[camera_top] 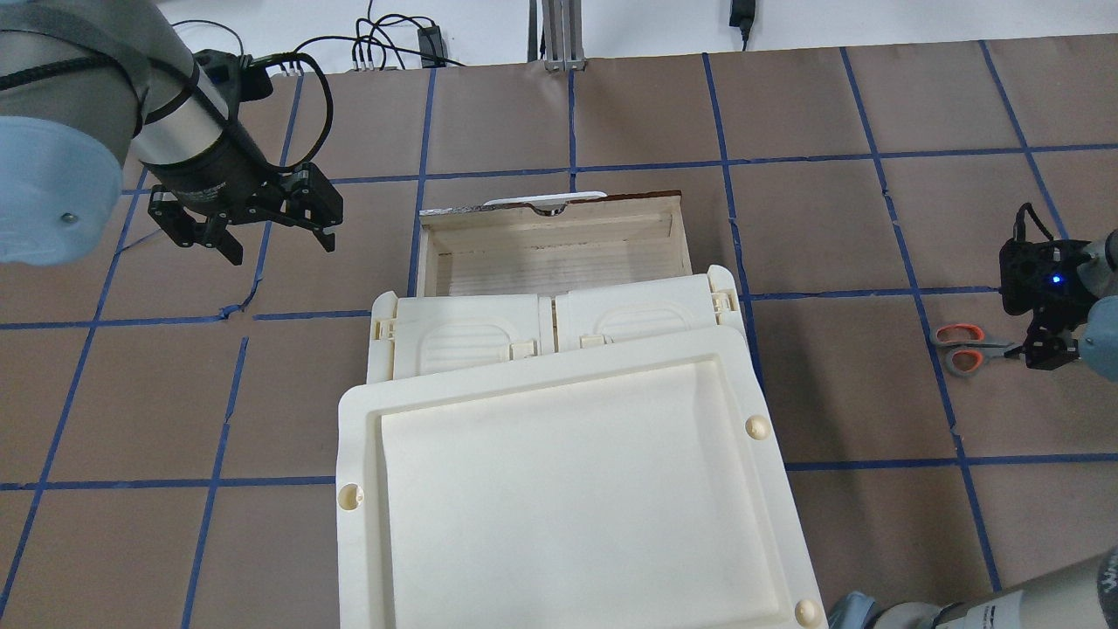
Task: Put scissors in drawer and close it
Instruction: 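Lower the right gripper over the scissors handles and close on them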
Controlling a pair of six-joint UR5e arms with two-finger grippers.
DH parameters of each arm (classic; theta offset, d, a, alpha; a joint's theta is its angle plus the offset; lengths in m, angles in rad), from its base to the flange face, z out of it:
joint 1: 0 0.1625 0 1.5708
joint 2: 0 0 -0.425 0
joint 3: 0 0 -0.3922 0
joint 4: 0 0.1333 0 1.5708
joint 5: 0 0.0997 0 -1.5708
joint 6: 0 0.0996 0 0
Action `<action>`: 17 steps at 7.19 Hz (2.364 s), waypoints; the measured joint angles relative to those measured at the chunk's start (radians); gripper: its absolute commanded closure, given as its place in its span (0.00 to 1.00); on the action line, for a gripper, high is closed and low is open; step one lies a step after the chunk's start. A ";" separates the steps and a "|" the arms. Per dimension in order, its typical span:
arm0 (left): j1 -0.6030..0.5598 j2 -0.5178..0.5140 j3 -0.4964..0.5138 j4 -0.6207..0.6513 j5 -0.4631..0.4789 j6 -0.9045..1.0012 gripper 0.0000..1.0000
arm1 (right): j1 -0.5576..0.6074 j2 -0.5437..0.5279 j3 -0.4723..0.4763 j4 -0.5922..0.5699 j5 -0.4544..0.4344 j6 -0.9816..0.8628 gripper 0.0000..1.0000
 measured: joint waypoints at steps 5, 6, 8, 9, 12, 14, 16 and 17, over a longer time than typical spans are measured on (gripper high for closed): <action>0.001 0.000 0.000 -0.001 0.001 0.002 0.00 | -0.003 0.003 0.011 0.034 -0.014 -0.094 0.07; 0.004 0.000 -0.001 -0.001 0.001 0.001 0.00 | -0.010 0.005 0.012 0.040 -0.015 -0.106 0.07; 0.011 -0.004 -0.001 -0.001 0.000 0.000 0.00 | -0.033 0.012 0.013 0.043 -0.015 -0.129 0.13; 0.011 -0.007 -0.002 -0.002 -0.001 0.001 0.00 | -0.037 0.012 0.016 0.044 -0.014 -0.132 0.16; 0.010 -0.010 -0.002 -0.002 0.001 0.006 0.00 | -0.040 0.013 0.024 0.044 -0.012 -0.137 0.56; 0.010 -0.011 -0.001 -0.002 0.001 0.006 0.00 | -0.040 0.013 0.024 0.044 -0.014 -0.134 0.90; 0.011 -0.012 0.000 0.000 0.000 0.005 0.00 | -0.040 0.011 0.021 0.044 -0.015 -0.129 0.97; 0.011 -0.012 0.000 0.000 -0.002 0.005 0.00 | -0.040 0.007 0.014 0.046 -0.015 -0.119 0.99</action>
